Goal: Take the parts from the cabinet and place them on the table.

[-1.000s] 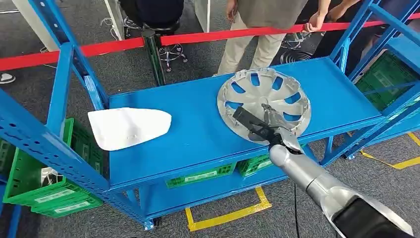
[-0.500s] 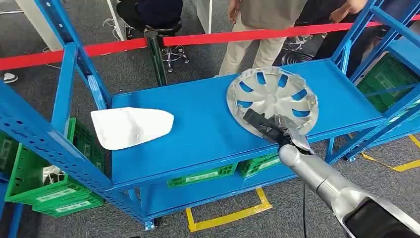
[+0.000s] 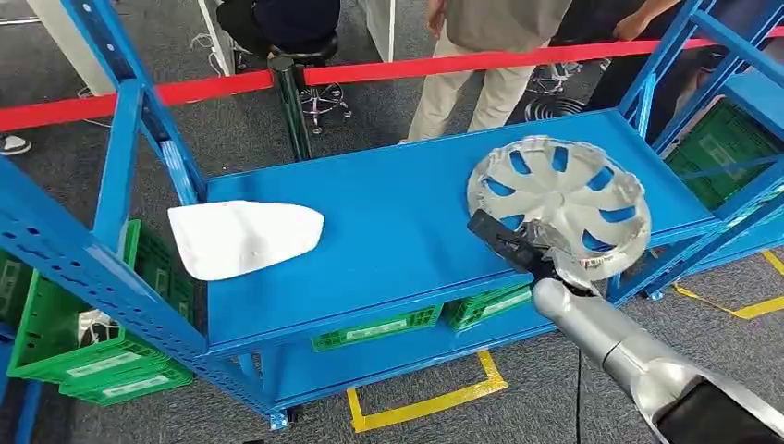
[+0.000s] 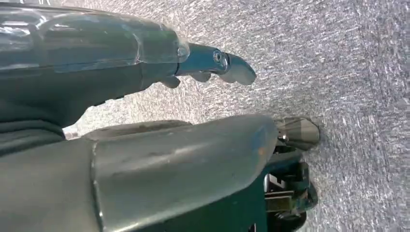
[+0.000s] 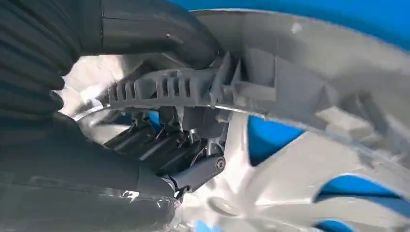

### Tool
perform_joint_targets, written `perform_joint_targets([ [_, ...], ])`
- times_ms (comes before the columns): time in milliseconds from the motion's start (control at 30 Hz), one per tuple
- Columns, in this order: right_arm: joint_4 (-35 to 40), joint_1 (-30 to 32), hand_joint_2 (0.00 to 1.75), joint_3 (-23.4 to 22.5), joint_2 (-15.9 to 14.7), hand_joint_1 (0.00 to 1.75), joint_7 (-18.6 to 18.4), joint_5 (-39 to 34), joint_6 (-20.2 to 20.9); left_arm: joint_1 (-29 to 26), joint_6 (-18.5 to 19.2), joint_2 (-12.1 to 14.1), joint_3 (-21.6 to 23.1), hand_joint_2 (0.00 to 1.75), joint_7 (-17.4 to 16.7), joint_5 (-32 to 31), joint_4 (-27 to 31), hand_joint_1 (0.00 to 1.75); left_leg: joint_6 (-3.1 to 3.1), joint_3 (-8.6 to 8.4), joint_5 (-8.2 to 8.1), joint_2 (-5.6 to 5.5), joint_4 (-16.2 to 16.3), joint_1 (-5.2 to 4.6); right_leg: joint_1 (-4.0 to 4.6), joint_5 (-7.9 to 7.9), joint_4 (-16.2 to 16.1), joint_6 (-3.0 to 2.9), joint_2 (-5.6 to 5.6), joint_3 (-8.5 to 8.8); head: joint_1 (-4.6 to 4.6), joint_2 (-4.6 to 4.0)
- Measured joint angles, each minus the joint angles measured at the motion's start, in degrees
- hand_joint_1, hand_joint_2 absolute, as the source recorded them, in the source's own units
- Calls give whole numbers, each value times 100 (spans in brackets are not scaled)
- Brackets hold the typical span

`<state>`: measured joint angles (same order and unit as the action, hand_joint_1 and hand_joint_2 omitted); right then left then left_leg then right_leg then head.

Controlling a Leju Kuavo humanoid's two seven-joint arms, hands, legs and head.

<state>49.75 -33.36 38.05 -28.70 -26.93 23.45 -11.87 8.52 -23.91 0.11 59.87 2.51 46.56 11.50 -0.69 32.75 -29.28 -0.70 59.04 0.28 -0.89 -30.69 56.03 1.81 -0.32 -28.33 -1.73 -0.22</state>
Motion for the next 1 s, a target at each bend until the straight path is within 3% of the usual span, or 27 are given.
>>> perform_joint_targets([
  [267, 122, 146, 175, -41, -87, 175, 45, -43, -248, -2, -70, -28, 0, 0, 2, 4, 0, 0, -1, 0, -1, 32, 0, 0, 1, 1, 1, 0, 22, 3, 0, 0],
  [400, 359, 380, 175, -188, -81, 175, 669, -357, -894, -27, -149, -59, 0, 0, 223, 208, 0, 0, -2, 9, -2, 56, 0, -2, 1, 1, 4, 1, 24, 0, -11, 0],
  [700, 994, 658, 175, -446, -70, 175, 769, -522, -1040, -38, -179, -98, -2, 0, 343, 303, 0, 0, -12, 14, -12, 109, -1, -3, 1, 2, 8, 2, 61, -22, -2, 0],
  [767, 1138, 771, 175, -553, -59, 175, 1218, -932, -1354, -41, -173, -107, -28, 0, 604, 463, 0, 0, -10, 16, -13, 113, -1, -3, 2, 2, 10, 2, 61, -22, -4, 0],
  [833, 1563, 1022, 175, -732, -22, 175, 1909, -1507, -1780, -49, -162, -140, -81, 0, 1162, 645, 0, 0, -10, 19, -14, 113, -2, -3, 3, 2, 13, 2, 59, -21, -4, 0],
  [933, 2808, 1518, 175, -1043, 85, 175, 2554, -2082, -2169, -39, -74, -192, -160, 0, 1977, 776, 2, 0, -10, 19, -18, 117, -1, -3, 4, 0, 16, 1, 60, -26, -9, 0],
  [1000, 3735, 1803, 175, -1227, 197, 175, 3114, -2554, -2188, -16, 46, -219, -236, 0, 2504, 842, 33, 0, -11, 25, -19, 109, -2, -4, 4, -1, 21, 0, 54, -29, -11, 0],
])
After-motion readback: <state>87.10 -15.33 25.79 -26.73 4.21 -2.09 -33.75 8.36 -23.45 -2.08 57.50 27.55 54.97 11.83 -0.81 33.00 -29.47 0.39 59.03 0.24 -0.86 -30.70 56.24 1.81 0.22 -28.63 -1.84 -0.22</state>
